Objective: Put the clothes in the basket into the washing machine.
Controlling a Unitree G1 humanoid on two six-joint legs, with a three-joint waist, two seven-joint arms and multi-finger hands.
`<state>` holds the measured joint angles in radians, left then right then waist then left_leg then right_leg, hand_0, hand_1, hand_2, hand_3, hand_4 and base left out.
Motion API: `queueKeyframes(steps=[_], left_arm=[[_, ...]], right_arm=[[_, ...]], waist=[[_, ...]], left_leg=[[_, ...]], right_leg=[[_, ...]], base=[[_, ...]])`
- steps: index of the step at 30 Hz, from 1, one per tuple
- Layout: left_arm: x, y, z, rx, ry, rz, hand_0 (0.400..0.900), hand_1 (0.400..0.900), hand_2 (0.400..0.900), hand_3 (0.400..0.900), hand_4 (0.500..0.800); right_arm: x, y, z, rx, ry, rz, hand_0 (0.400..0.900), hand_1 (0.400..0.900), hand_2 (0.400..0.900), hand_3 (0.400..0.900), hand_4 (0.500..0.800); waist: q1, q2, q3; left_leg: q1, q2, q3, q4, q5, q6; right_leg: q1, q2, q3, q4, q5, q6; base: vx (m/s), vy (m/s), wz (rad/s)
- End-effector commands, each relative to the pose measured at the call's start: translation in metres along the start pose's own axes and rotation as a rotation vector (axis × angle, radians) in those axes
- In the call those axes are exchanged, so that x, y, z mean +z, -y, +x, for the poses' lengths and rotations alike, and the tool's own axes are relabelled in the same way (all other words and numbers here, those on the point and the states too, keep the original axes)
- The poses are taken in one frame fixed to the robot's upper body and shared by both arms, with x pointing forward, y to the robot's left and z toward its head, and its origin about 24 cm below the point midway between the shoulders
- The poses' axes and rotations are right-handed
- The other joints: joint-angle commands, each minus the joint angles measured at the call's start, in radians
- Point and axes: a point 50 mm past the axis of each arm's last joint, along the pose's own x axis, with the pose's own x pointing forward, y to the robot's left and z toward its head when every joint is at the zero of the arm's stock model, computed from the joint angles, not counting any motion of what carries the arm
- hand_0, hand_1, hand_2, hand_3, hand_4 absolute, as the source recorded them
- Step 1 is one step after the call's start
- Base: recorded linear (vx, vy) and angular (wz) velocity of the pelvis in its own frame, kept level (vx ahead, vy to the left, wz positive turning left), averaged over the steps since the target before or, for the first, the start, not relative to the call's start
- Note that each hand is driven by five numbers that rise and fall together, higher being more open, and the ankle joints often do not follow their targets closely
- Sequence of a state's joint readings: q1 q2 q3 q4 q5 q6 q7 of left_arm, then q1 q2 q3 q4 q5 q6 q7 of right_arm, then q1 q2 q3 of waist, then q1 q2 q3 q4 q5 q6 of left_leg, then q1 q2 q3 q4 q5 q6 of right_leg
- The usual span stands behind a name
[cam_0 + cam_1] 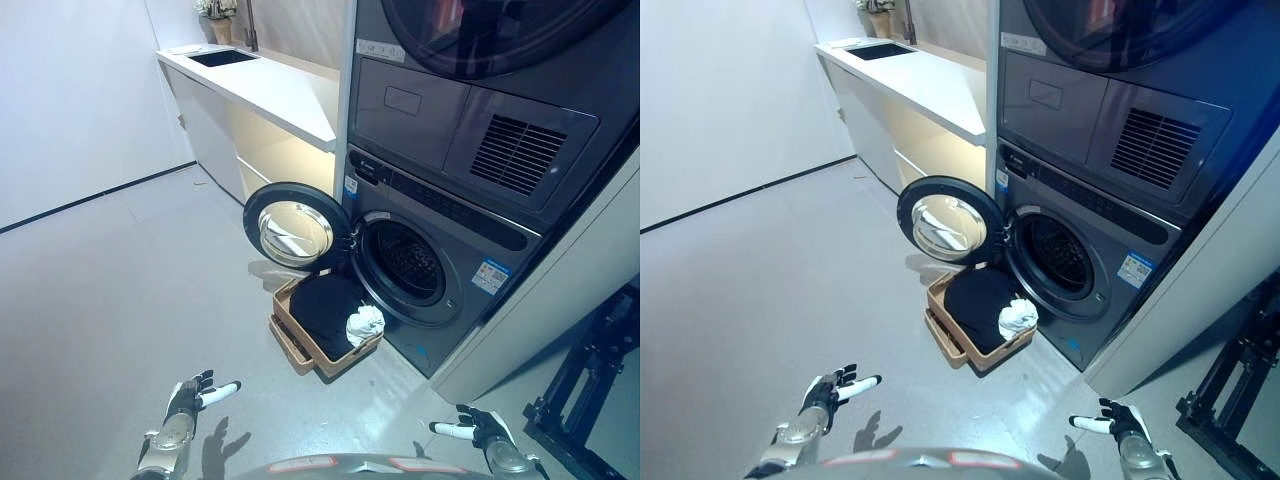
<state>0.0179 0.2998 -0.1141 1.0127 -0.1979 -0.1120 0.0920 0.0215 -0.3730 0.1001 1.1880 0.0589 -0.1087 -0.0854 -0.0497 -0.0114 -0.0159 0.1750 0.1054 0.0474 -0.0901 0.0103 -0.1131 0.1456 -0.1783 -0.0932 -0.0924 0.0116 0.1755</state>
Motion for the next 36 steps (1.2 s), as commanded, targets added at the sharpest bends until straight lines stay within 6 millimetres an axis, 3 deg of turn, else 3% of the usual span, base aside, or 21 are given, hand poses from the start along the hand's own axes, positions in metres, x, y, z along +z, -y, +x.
queueKeyframes(steps=[1, 17, 22, 27, 29, 31, 33, 35, 36], left_arm=[[0.037, -0.020, 0.009, 0.069, 0.134, -0.022, 0.900, 0.900, 0.900, 0.900, 0.800], [0.039, -0.013, 0.010, 0.055, 0.130, -0.049, 0.900, 0.900, 0.900, 0.900, 0.800], [0.043, -0.012, 0.012, 0.056, 0.133, -0.045, 0.900, 0.900, 0.900, 0.900, 0.800], [0.050, -0.020, 0.012, 0.068, 0.150, -0.066, 0.900, 0.900, 0.900, 0.900, 0.800], [0.053, -0.020, 0.012, 0.064, 0.162, -0.071, 0.900, 0.900, 0.900, 0.900, 0.800], [0.059, -0.018, 0.013, 0.057, 0.175, -0.079, 0.900, 0.900, 0.900, 0.900, 0.800], [0.061, -0.017, 0.015, 0.064, 0.171, -0.090, 0.900, 0.900, 0.900, 0.900, 0.800], [0.060, -0.017, 0.015, 0.068, 0.167, -0.095, 0.900, 0.900, 0.900, 0.900, 0.800], [0.059, -0.019, 0.015, 0.080, 0.164, -0.110, 0.900, 0.900, 0.900, 0.900, 0.800]], right_arm=[[0.023, 0.017, 0.004, -0.074, 0.096, 0.018, 0.900, 0.900, 0.900, 0.900, 0.800], [0.024, 0.014, 0.004, -0.065, 0.100, 0.024, 0.900, 0.900, 0.900, 0.900, 0.800], [0.016, 0.018, 0.003, -0.074, 0.074, 0.031, 0.900, 0.900, 0.900, 0.900, 0.800], [-0.007, 0.027, -0.002, -0.083, 0.016, 0.024, 0.900, 0.900, 0.900, 0.900, 0.800], [-0.010, 0.035, -0.004, -0.099, 0.020, 0.019, 0.900, 0.900, 0.900, 0.900, 0.800], [-0.011, 0.042, -0.005, -0.118, 0.022, 0.016, 0.900, 0.900, 0.900, 0.900, 0.800], [-0.007, 0.049, -0.004, -0.140, 0.034, 0.018, 0.900, 0.900, 0.900, 0.900, 0.800], [-0.005, 0.052, -0.004, -0.149, 0.038, 0.020, 0.900, 0.900, 0.900, 0.900, 0.800], [0.002, 0.054, -0.003, -0.162, 0.053, 0.019, 0.900, 0.900, 0.900, 0.900, 0.800]], waist=[[0.015, -0.042, -0.034], [0.009, -0.037, -0.018], [-0.002, -0.033, -0.002], [-0.002, -0.052, 0.015], [0.012, -0.068, 0.046], [0.021, -0.079, 0.085], [0.027, -0.080, 0.107], [0.033, -0.083, 0.109], [0.055, -0.075, 0.118]], left_leg=[[0.011, 0.022, -0.014, 0.007, -0.059, 0.010], [-0.015, 0.022, -0.030, 0.051, -0.073, 0.013], [-0.051, 0.041, -0.043, 0.096, -0.076, 0.014], [-0.105, 0.092, -0.093, 0.230, -0.073, -0.004], [-0.187, 0.083, -0.141, 0.400, -0.007, 0.006], [-0.276, 0.044, -0.185, 0.536, 0.052, 0.024], [-0.376, 0.034, -0.196, 0.521, 0.117, 0.016], [-0.420, 0.024, -0.202, 0.513, 0.121, 0.014], [-0.482, 0.033, -0.234, 0.405, 0.169, 0.003]], right_leg=[[-0.034, -0.027, -0.018, 0.023, 0.058, 0.011], [-0.052, -0.026, 0.001, 0.054, 0.039, 0.003], [-0.146, -0.006, 0.038, 0.230, -0.038, -0.017], [-0.149, 0.053, 0.038, 0.292, -0.101, -0.070], [-0.118, 0.079, 0.038, 0.287, -0.108, -0.108], [-0.099, 0.088, 0.024, 0.296, -0.118, -0.134], [-0.084, 0.092, 0.016, 0.306, -0.140, -0.144], [-0.082, 0.092, 0.023, 0.312, -0.148, -0.145], [-0.074, 0.110, 0.042, 0.312, -0.162, -0.141]], base=[[0.00, 0.000, 0.00], [0.00, -0.007, 0.01], [-0.01, -0.056, 0.10], [0.04, -0.206, 0.21], [-0.01, -0.259, 0.24], [-0.04, -0.184, 0.32], [0.05, -0.076, 0.11], [0.14, -0.029, -0.23], [0.25, 0.006, -0.50]])
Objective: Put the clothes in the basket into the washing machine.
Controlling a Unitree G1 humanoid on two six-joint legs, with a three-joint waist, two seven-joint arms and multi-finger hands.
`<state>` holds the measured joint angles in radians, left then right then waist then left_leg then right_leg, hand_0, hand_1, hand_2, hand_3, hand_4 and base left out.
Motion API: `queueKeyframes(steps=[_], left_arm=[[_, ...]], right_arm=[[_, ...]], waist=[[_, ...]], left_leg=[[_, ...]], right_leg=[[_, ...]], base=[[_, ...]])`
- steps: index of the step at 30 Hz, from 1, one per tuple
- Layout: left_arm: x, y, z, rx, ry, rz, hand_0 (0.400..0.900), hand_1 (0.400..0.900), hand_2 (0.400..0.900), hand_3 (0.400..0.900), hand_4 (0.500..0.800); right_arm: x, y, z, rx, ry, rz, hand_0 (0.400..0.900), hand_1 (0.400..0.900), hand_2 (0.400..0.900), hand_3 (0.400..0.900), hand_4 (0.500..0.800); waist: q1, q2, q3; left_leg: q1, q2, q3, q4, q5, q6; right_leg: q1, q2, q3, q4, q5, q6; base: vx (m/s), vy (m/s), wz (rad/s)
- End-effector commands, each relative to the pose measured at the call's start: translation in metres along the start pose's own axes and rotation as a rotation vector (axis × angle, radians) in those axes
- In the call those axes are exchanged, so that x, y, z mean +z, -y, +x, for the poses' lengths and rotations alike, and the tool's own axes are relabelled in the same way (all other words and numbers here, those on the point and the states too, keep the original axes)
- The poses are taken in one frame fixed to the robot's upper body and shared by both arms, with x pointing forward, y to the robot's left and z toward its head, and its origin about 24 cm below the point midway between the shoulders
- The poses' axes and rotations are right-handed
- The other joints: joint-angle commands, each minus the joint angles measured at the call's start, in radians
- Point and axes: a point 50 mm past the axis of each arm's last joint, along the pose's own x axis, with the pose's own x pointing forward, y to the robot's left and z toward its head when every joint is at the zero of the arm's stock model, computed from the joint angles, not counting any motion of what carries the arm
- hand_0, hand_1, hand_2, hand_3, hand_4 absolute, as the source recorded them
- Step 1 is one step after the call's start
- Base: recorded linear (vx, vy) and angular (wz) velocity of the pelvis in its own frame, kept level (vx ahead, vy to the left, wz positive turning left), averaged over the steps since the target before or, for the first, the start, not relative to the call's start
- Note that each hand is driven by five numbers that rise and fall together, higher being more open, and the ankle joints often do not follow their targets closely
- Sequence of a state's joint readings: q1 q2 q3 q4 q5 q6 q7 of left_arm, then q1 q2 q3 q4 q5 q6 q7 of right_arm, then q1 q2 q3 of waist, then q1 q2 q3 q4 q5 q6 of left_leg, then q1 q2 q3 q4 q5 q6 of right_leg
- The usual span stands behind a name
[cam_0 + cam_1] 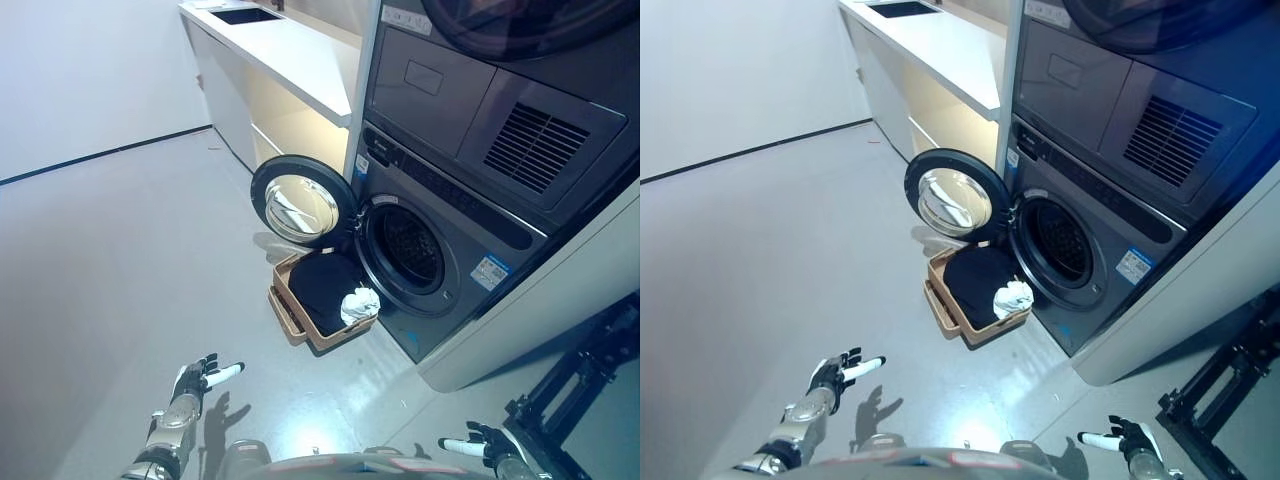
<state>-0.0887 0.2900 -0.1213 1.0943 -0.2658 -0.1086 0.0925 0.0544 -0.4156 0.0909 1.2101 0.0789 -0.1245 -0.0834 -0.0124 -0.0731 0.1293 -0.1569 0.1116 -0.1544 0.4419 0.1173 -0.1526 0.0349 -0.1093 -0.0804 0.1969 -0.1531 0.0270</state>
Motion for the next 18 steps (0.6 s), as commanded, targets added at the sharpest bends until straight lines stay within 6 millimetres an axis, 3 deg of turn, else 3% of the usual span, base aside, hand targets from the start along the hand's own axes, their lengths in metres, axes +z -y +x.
queueKeyframes(steps=[1, 4, 7, 9, 12, 14, 18], left_arm=[[0.036, -0.021, 0.005, 0.080, 0.145, -0.059, 0.900, 0.900, 0.900, 0.900, 0.800], [0.032, -0.022, 0.004, 0.104, 0.135, -0.096, 0.900, 0.900, 0.900, 0.900, 0.800], [0.030, -0.023, 0.005, 0.122, 0.122, -0.116, 0.900, 0.900, 0.900, 0.900, 0.800], [0.034, -0.022, 0.005, 0.131, 0.141, -0.150, 0.900, 0.900, 0.900, 0.900, 0.800], [0.044, -0.027, 0.006, 0.152, 0.169, -0.159, 0.900, 0.900, 0.900, 0.900, 0.800], [0.059, -0.031, 0.008, 0.157, 0.210, -0.127, 0.900, 0.900, 0.900, 0.900, 0.800], [0.072, -0.038, 0.008, 0.172, 0.252, -0.097, 0.900, 0.900, 0.900, 0.900, 0.800]], right_arm=[[0.023, 0.034, 0.003, -0.119, 0.104, 0.020, 0.900, 0.900, 0.900, 0.900, 0.800], [0.033, 0.028, 0.005, -0.112, 0.130, 0.011, 0.900, 0.900, 0.900, 0.900, 0.800], [0.038, 0.025, 0.006, -0.111, 0.135, 0.015, 0.900, 0.900, 0.900, 0.900, 0.800], [0.044, 0.021, 0.008, -0.101, 0.140, 0.007, 0.900, 0.900, 0.900, 0.900, 0.800], [0.052, 0.013, 0.009, -0.082, 0.150, -0.004, 0.900, 0.900, 0.900, 0.900, 0.800], [0.056, 0.004, 0.010, -0.077, 0.149, 0.032, 0.900, 0.900, 0.900, 0.900, 0.800], [0.061, -0.013, 0.010, -0.028, 0.156, 0.042, 0.900, 0.900, 0.900, 0.900, 0.800]], waist=[[0.029, -0.002, -0.022], [0.043, 0.022, -0.013], [0.051, 0.037, -0.015], [0.069, 0.062, -0.040], [0.082, 0.063, -0.070], [0.086, 0.045, -0.086], [0.082, 0.003, -0.111]], left_leg=[[-0.158, 0.043, -0.053, -0.210, 0.098, 0.038], [-0.168, 0.106, -0.049, -0.415, 0.125, 0.029], [-0.164, 0.129, -0.013, -0.462, 0.137, 0.013], [-0.166, 0.131, -0.003, -0.443, 0.153, -0.009], [-0.159, 0.104, -0.010, -0.406, 0.145, -0.003], [-0.184, 0.073, 0.048, -0.356, 0.134, 0.001], [-0.215, 0.022, 0.097, -0.336, 0.092, 0.033]], right_leg=[[0.046, 0.052, 0.045, 0.026, -0.009, 0.011], [0.081, 0.063, 0.089, 0.030, -0.056, 0.027], [0.114, 0.053, 0.118, 0.020, -0.082, 0.043], [0.185, 0.013, 0.155, -0.017, -0.119, 0.074], [0.215, -0.069, 0.173, -0.013, -0.127, 0.111], [0.199, -0.130, 0.176, 0.016, -0.035, 0.155], [0.158, -0.183, 0.190, 0.009, 0.184, 0.182]], base=[[0.33, 0.019, -0.69], [0.28, 0.058, -0.55], [0.23, 0.098, -0.53], [0.46, 0.290, -1.00], [0.35, 0.314, -0.62], [0.35, 0.268, -0.12], [0.28, 0.194, 0.07]])
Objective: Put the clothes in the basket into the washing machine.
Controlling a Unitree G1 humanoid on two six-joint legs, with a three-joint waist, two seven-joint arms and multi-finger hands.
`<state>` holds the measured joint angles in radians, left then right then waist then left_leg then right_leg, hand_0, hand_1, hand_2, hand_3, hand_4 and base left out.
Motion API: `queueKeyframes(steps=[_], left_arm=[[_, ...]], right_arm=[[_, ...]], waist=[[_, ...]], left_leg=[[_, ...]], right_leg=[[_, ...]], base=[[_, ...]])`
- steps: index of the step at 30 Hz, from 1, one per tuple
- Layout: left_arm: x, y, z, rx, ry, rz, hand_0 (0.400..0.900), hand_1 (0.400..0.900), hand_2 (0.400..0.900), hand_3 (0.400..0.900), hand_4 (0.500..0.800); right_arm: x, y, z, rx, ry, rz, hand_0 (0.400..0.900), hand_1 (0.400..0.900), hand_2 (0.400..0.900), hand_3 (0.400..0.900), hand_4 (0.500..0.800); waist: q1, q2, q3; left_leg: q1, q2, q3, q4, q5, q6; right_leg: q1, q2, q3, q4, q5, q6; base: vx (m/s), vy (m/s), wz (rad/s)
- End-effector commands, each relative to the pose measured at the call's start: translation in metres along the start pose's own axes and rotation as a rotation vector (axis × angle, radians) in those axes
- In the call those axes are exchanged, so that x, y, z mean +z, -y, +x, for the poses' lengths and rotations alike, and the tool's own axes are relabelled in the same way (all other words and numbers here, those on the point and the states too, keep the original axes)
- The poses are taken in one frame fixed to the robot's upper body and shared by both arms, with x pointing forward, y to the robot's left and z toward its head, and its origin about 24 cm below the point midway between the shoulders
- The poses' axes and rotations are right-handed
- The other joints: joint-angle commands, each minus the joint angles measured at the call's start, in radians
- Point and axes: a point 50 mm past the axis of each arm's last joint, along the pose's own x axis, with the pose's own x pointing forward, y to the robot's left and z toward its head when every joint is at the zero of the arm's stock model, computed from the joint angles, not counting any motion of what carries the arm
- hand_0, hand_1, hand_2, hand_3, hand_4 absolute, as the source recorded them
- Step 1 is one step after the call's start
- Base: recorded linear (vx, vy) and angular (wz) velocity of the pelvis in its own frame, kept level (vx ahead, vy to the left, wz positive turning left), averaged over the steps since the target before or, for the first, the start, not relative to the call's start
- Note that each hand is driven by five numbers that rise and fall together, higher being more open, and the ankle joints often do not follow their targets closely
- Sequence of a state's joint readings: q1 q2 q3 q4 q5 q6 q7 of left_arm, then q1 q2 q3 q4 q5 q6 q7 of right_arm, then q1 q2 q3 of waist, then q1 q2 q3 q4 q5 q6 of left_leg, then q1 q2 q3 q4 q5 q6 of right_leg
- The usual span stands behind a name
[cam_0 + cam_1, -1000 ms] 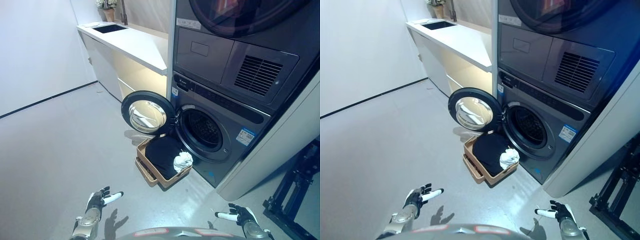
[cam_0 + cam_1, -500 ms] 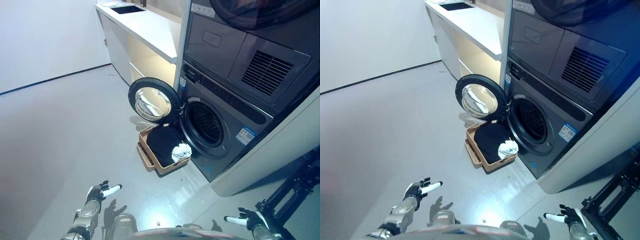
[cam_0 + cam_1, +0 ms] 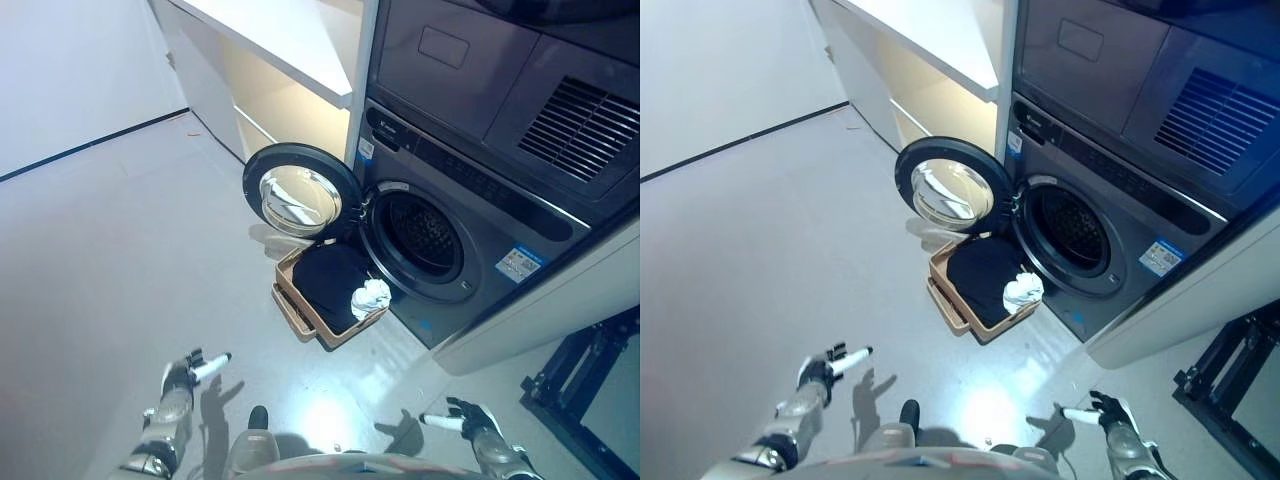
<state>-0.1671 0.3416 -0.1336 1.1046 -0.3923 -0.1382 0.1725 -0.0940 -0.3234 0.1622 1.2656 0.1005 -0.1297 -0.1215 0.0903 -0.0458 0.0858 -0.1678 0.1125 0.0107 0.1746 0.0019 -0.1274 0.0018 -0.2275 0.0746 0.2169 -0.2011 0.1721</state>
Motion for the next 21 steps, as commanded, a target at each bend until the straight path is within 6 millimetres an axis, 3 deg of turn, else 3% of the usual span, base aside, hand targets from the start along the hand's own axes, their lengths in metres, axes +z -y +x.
queueKeyframes(steps=[1, 4, 9, 12, 14, 16, 18, 21], left_arm=[[0.041, -0.015, 0.006, 0.047, 0.171, -0.008, 0.900, 0.900, 0.900, 0.900, 0.800], [0.047, -0.017, 0.005, 0.052, 0.207, -0.018, 0.900, 0.900, 0.900, 0.900, 0.800], [0.044, -0.020, 0.005, 0.071, 0.191, -0.012, 0.900, 0.900, 0.900, 0.900, 0.800], [0.039, -0.023, 0.005, 0.084, 0.171, -0.019, 0.900, 0.900, 0.900, 0.900, 0.800], [0.035, -0.023, 0.006, 0.088, 0.152, -0.033, 0.900, 0.900, 0.900, 0.900, 0.800], [0.030, -0.022, 0.007, 0.090, 0.121, -0.030, 0.900, 0.900, 0.900, 0.900, 0.800], [0.029, -0.020, 0.008, 0.086, 0.102, -0.027, 0.900, 0.900, 0.900, 0.900, 0.800], [0.029, -0.015, 0.008, 0.066, 0.099, -0.020, 0.900, 0.900, 0.900, 0.900, 0.800]], right_arm=[[0.012, 0.022, 0.002, -0.080, 0.062, 0.024, 0.900, 0.900, 0.900, 0.900, 0.800], [0.022, 0.022, 0.003, -0.084, 0.091, 0.028, 0.900, 0.900, 0.900, 0.900, 0.800], [0.048, 0.022, 0.006, -0.089, 0.176, 0.059, 0.900, 0.900, 0.900, 0.900, 0.800], [0.050, 0.016, 0.005, -0.068, 0.190, 0.044, 0.900, 0.900, 0.900, 0.900, 0.800], [0.046, 0.015, 0.005, -0.067, 0.169, 0.031, 0.900, 0.900, 0.900, 0.900, 0.800], [0.041, 0.016, 0.005, -0.069, 0.150, 0.033, 0.900, 0.900, 0.900, 0.900, 0.800], [0.038, 0.015, 0.005, -0.068, 0.146, 0.033, 0.900, 0.900, 0.900, 0.900, 0.800], [0.032, 0.014, 0.004, -0.061, 0.134, 0.030, 0.900, 0.900, 0.900, 0.900, 0.800]], waist=[[-0.019, -0.033, -0.076], [-0.004, -0.051, -0.088], [-0.011, -0.027, -0.054], [-0.024, -0.015, -0.020], [-0.040, -0.007, 0.002], [-0.068, -0.007, 0.017], [-0.107, -0.023, 0.040], [-0.147, -0.038, 0.065]], left_leg=[[-0.224, 0.004, -0.068, -0.050, 0.189, 0.017], [-0.270, -0.055, -0.066, 0.037, 0.111, 0.061], [-0.211, -0.126, -0.080, 0.081, 0.018, 0.132], [-0.132, -0.153, -0.060, 0.089, -0.039, 0.161], [-0.061, -0.162, -0.056, 0.062, -0.064, 0.169], [-0.007, -0.175, -0.070, 0.029, -0.073, 0.161], [0.057, -0.187, -0.086, 0.014, -0.099, 0.152], [0.126, -0.185, -0.117, 0.008, -0.133, 0.135]], right_leg=[[0.182, -0.076, 0.038, -0.021, 0.280, 0.042], [0.166, -0.121, 0.039, -0.023, 0.449, 0.041], [0.061, -0.118, 0.098, 0.155, 0.600, -0.029], [-0.012, -0.130, 0.041, 0.207, 0.566, -0.041], [-0.101, -0.096, 0.002, 0.157, 0.441, -0.050], [-0.154, -0.070, -0.038, 0.059, 0.367, -0.038], [-0.184, -0.054, -0.068, -0.060, 0.360, -0.015], [-0.189, -0.035, -0.047, -0.133, 0.392, 0.015]], base=[[0.22, 0.146, 0.14], [0.29, 0.216, 0.04], [0.25, 0.276, -0.05], [0.19, 0.241, -0.28], [0.28, 0.123, -0.09], [0.30, 0.015, 0.27], [0.36, -0.085, 0.59], [0.29, -0.116, 0.51]])
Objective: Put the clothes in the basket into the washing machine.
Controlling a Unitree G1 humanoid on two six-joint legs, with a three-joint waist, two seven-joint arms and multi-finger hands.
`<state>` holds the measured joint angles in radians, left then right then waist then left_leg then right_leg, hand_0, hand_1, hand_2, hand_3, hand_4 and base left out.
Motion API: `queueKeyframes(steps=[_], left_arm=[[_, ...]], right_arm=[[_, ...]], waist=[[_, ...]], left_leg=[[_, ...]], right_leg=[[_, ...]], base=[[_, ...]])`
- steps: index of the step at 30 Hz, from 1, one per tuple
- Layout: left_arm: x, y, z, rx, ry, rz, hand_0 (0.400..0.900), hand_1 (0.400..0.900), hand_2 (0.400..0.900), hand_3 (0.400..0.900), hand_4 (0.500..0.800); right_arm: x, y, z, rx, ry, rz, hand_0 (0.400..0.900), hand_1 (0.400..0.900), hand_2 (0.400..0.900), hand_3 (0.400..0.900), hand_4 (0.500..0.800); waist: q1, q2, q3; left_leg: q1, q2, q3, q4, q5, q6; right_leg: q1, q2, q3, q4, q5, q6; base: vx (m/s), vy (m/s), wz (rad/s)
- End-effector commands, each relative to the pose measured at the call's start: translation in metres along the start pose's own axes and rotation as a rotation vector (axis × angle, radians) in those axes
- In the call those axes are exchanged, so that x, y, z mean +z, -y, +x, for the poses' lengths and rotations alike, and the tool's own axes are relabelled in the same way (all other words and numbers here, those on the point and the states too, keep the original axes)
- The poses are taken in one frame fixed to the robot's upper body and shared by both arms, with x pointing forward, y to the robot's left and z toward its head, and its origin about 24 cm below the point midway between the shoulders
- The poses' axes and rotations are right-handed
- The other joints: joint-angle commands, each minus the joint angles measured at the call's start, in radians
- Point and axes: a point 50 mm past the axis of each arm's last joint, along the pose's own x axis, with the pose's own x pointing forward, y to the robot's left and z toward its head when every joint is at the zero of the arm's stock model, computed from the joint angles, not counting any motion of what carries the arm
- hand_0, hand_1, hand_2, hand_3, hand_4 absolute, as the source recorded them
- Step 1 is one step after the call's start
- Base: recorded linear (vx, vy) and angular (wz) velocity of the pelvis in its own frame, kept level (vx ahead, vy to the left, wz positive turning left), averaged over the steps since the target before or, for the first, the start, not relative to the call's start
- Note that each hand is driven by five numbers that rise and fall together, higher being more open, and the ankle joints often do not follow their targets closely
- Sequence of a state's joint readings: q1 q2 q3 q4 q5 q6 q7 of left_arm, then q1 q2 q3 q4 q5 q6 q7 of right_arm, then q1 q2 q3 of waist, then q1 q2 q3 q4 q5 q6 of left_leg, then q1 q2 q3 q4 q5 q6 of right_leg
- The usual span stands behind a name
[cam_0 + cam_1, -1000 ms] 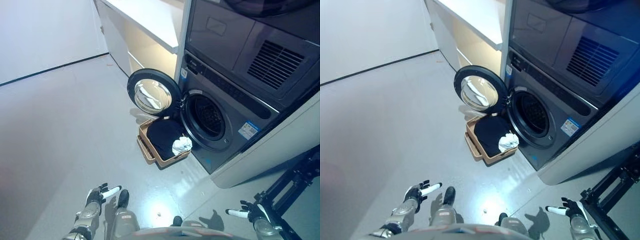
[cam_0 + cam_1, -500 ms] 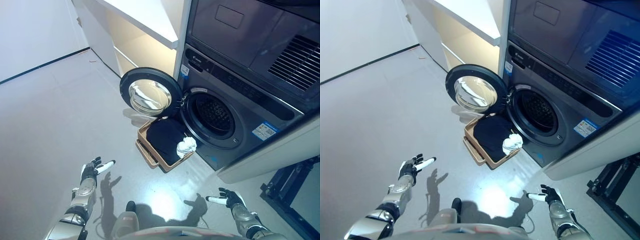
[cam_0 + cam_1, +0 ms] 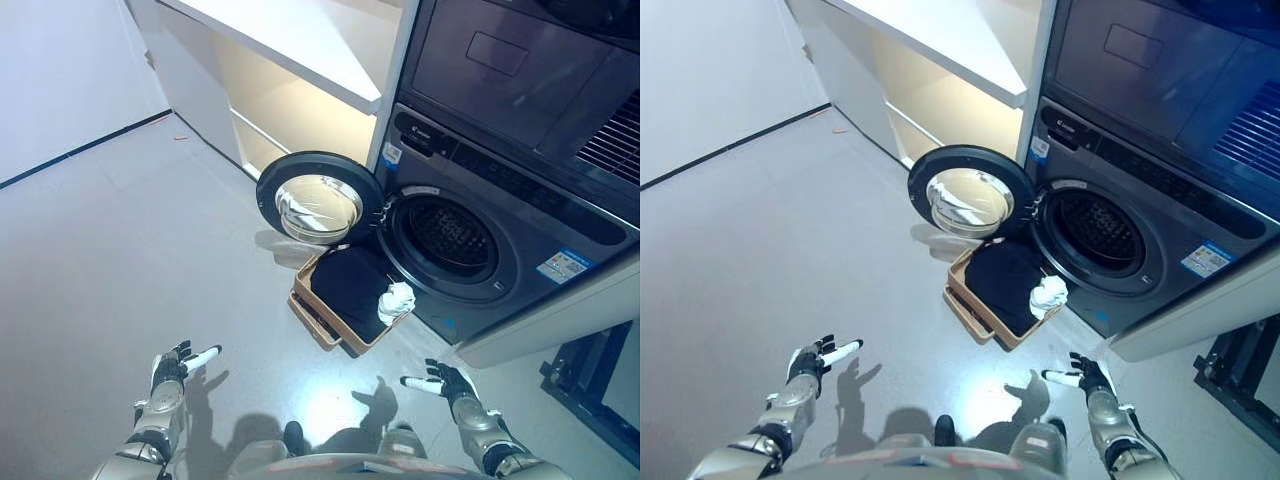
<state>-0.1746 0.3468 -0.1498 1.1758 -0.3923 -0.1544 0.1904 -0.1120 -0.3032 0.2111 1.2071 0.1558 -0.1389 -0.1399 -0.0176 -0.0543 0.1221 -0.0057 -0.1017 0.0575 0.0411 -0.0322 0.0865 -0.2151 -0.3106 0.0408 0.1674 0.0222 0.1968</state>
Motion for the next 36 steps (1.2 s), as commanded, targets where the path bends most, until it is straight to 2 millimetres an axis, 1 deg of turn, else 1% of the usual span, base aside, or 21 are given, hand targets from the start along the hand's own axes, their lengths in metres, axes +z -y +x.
queueKeyframes(steps=[1, 2, 3, 4, 5, 7, 9, 10, 11, 12, 14, 16, 18, 22, 24, 26, 27, 29, 32, 34, 36], left_arm=[[0.039, -0.008, 0.007, 0.027, 0.138, -0.062, 0.900, 0.900, 0.900, 0.900, 0.800], [0.038, -0.008, 0.007, 0.027, 0.137, -0.062, 0.900, 0.900, 0.900, 0.900, 0.800], [0.044, -0.007, 0.007, 0.028, 0.162, -0.086, 0.900, 0.900, 0.900, 0.900, 0.800], [0.050, -0.006, 0.007, 0.029, 0.182, -0.096, 0.900, 0.900, 0.900, 0.900, 0.800], [0.052, -0.006, 0.007, 0.031, 0.187, -0.102, 0.900, 0.900, 0.900, 0.900, 0.800], [0.059, 0.000, 0.007, 0.028, 0.213, -0.130, 0.900, 0.900, 0.900, 0.900, 0.800], [0.062, 0.008, 0.007, 0.006, 0.211, -0.141, 0.900, 0.900, 0.900, 0.900, 0.800], [0.066, 0.014, 0.007, -0.009, 0.221, -0.129, 0.900, 0.900, 0.900, 0.900, 0.800], [0.078, 0.021, 0.007, -0.025, 0.249, -0.127, 0.900, 0.900, 0.900, 0.900, 0.800], [0.085, 0.026, 0.007, -0.036, 0.270, -0.133, 0.900, 0.900, 0.900, 0.900, 0.800], [0.092, 0.034, 0.006, -0.062, 0.287, -0.132, 0.900, 0.900, 0.900, 0.900, 0.800], [0.097, 0.041, 0.004, -0.081, 0.302, -0.144, 0.900, 0.900, 0.900, 0.900, 0.800], [0.102, 0.046, 0.003, -0.098, 0.317, -0.165, 0.900, 0.900, 0.900, 0.900, 0.800], [0.113, 0.052, -0.002, -0.139, 0.371, -0.192, 0.900, 0.900, 0.900, 0.900, 0.800], [0.124, 0.055, -0.006, -0.160, 0.418, -0.210, 0.900, 0.900, 0.900, 0.900, 0.800], [0.134, 0.058, -0.012, -0.183, 0.472, -0.228, 0.900, 0.900, 0.900, 0.900, 0.800], [0.137, 0.060, -0.015, -0.199, 0.491, -0.234, 0.900, 0.900, 0.900, 0.900, 0.800], [0.145, 0.063, -0.019, -0.214, 0.528, -0.234, 0.900, 0.900, 0.900, 0.900, 0.800], [0.155, 0.067, -0.027, -0.251, 0.582, -0.237, 0.900, 0.900, 0.900, 0.900, 0.800], [0.157, 0.064, -0.029, -0.253, 0.598, -0.254, 0.900, 0.900, 0.900, 0.900, 0.800], [0.161, 0.061, -0.031, -0.244, 0.614, -0.267, 0.900, 0.900, 0.900, 0.900, 0.800]], right_arm=[[0.011, 0.026, 0.002, -0.076, 0.061, -0.009, 0.900, 0.900, 0.900, 0.900, 0.800], [0.011, 0.026, 0.002, -0.076, 0.061, -0.009, 0.900, 0.900, 0.900, 0.900, 0.800], [0.022, 0.027, 0.003, -0.072, 0.107, -0.028, 0.900, 0.900, 0.900, 0.900, 0.800], [0.029, 0.028, 0.004, -0.075, 0.131, -0.035, 0.900, 0.900, 0.900, 0.900, 0.800], [0.033, 0.029, 0.005, -0.078, 0.146, -0.040, 0.900, 0.900, 0.900, 0.900, 0.800], [0.042, 0.035, 0.007, -0.105, 0.162, -0.053, 0.900, 0.900, 0.900, 0.900, 0.800], [0.050, 0.044, 0.009, -0.141, 0.163, -0.122, 0.900, 0.900, 0.900, 0.900, 0.800], [0.056, 0.052, 0.010, -0.179, 0.166, -0.134, 0.900, 0.900, 0.900, 0.900, 0.800], [0.070, 0.062, 0.011, -0.228, 0.194, -0.103, 0.900, 0.900, 0.900, 0.900, 0.800], [0.081, 0.068, 0.012, -0.259, 0.211, -0.086, 0.900, 0.900, 0.900, 0.900, 0.800], [0.098, 0.078, 0.014, -0.293, 0.212, -0.116, 0.900, 0.900, 0.900, 0.900, 0.800], [0.124, 0.092, 0.013, -0.345, 0.244, -0.149, 0.900, 0.900, 0.900, 0.900, 0.800], [0.140, 0.104, 0.011, -0.380, 0.245, -0.169, 0.900, 0.900, 0.900, 0.900, 0.800], [0.162, 0.129, 0.004, -0.457, 0.260, -0.197, 0.900, 0.900, 0.900, 0.900, 0.800], [0.168, 0.145, 0.000, -0.507, 0.252, -0.186, 0.900, 0.900, 0.900, 0.900, 0.800], [0.179, 0.163, -0.008, -0.571, 0.266, -0.179, 0.900, 0.900, 0.900, 0.900, 0.800], [0.181, 0.170, -0.011, -0.590, 0.264, -0.182, 0.900, 0.900, 0.900, 0.900, 0.800], [0.187, 0.191, -0.020, -0.654, 0.262, -0.168, 0.900, 0.900, 0.900, 0.900, 0.800], [0.184, 0.218, -0.031, -0.717, 0.236, -0.148, 0.900, 0.900, 0.900, 0.900, 0.800], [0.181, 0.232, -0.038, -0.746, 0.230, -0.143, 0.900, 0.900, 0.900, 0.900, 0.800], [0.185, 0.245, -0.047, -0.782, 0.241, -0.136, 0.900, 0.900, 0.900, 0.900, 0.800]], waist=[[-0.041, -0.034, 0.034], [-0.041, -0.032, 0.035], [-0.049, -0.040, 0.057], [-0.052, -0.045, 0.071], [-0.046, -0.054, 0.071], [-0.044, -0.051, 0.090], [-0.044, -0.039, 0.096], [-0.047, -0.030, 0.103], [-0.055, -0.019, 0.125], [-0.056, -0.009, 0.144], [-0.045, 0.013, 0.157], [-0.028, 0.032, 0.173], [-0.009, 0.050, 0.188], [0.019, 0.086, 0.213], [0.031, 0.106, 0.230], [0.044, 0.126, 0.247], [0.049, 0.132, 0.255], [0.055, 0.147, 0.274], [0.059, 0.163, 0.296], [0.058, 0.165, 0.306], [0.053, 0.163, 0.319]], left_leg=[[-0.020, 0.034, -0.168, 0.141, -0.109, -0.083], [-0.019, 0.036, -0.169, 0.141, -0.110, -0.083], [-0.029, 0.045, -0.187, 0.162, -0.126, -0.093], [-0.038, 0.050, -0.198, 0.180, -0.142, -0.099], [-0.047, 0.056, -0.203, 0.207, -0.166, -0.107], [-0.083, 0.070, -0.227, 0.245, -0.170, -0.116], [-0.103, 0.094, -0.240, 0.215, -0.139, -0.139], [-0.117, 0.107, -0.232, 0.198, -0.119, -0.148], [-0.162, 0.126, -0.205, 0.195, -0.095, -0.157], [-0.189, 0.139, -0.181, 0.185, -0.076, -0.165], [-0.208, 0.148, -0.173, 0.151, -0.053, -0.176], [-0.229, 0.150, -0.178, 0.123, -0.039, -0.178], [-0.249, 0.155, -0.186, 0.096, -0.021, -0.181], [-0.276, 0.167, -0.194, 0.059, 0.009, -0.192], [-0.305, 0.175, -0.199, 0.056, 0.022, -0.200], [-0.340, 0.176, -0.202, 0.067, 0.024, -0.204], [-0.356, 0.175, -0.205, 0.077, 0.022, -0.206], [-0.401, 0.163, -0.210, 0.128, 0.010, -0.211], [-0.473, 0.143, -0.225, 0.253, -0.037, -0.213], [-0.543, 0.134, -0.230, 0.378, -0.086, -0.208], [-0.618, 0.126, -0.233, 0.511, -0.139, -0.205]], right_leg=[[0.021, 0.052, -0.012, -0.085, 0.177, -0.006], [0.022, 0.054, -0.013, -0.085, 0.176, -0.006], [-0.022, 0.057, 0.007, -0.071, 0.188, -0.001], [-0.043, 0.066, 0.028, -0.070, 0.180, -0.001], [-0.041, 0.066, 0.019, -0.083, 0.166, -0.004], [-0.057, 0.088, 0.017, -0.061, 0.145, -0.017], [-0.069, 0.082, -0.033, -0.041, 0.128, -0.022], [-0.074, 0.068, -0.060, -0.040, 0.124, -0.023], [-0.097, 0.047, -0.091, -0.030, 0.125, -0.022], [-0.123, 0.040, -0.105, -0.025, 0.129, -0.021], [-0.156, 0.043, -0.114, -0.034, 0.136, -0.023], [-0.193, 0.044, -0.114, -0.039, 0.147, -0.020], [-0.227, 0.040, -0.115, -0.037, 0.153, -0.019], [-0.278, 0.027, -0.129, -0.008, 0.144, -0.017], [-0.318, 0.020, -0.137, 0.022, 0.135, -0.019], [-0.364, 0.015, -0.139, 0.061, 0.123, -0.020], [-0.382, 0.012, -0.139, 0.080, 0.117, -0.021], [-0.429, 0.003, -0.130, 0.138, 0.094, -0.023], [-0.489, -0.011, -0.110, 0.258, 0.035, -0.034], [-0.537, -0.014, -0.093, 0.358, -0.017, -0.046], [-0.587, -0.021, -0.075, 0.461, -0.060, -0.056]], base=[[0.17, -0.096, 0.23], [0.13, -0.170, 0.29], [0.05, -0.193, 0.35], [0.09, -0.268, 0.37], [0.07, -0.249, 0.33], [0.03, -0.213, 0.53], [0.01, -0.167, 0.86], [-0.07, -0.145, 1.16], [-0.17, -0.093, 1.03], [-0.18, -0.073, 0.70], [-0.08, -0.058, 0.11], [-0.06, -0.052, -0.02], [-0.04, -0.045, 0.12], [-0.04, -0.038, 0.25], [-0.08, -0.055, 0.26], [-0.09, -0.043, 0.19], [-0.09, -0.028, 0.13], [-0.09, -0.039, 0.20], [-0.08, -0.042, 0.22], [-0.07, -0.058, 0.14], [-0.04, -0.047, 0.05]])
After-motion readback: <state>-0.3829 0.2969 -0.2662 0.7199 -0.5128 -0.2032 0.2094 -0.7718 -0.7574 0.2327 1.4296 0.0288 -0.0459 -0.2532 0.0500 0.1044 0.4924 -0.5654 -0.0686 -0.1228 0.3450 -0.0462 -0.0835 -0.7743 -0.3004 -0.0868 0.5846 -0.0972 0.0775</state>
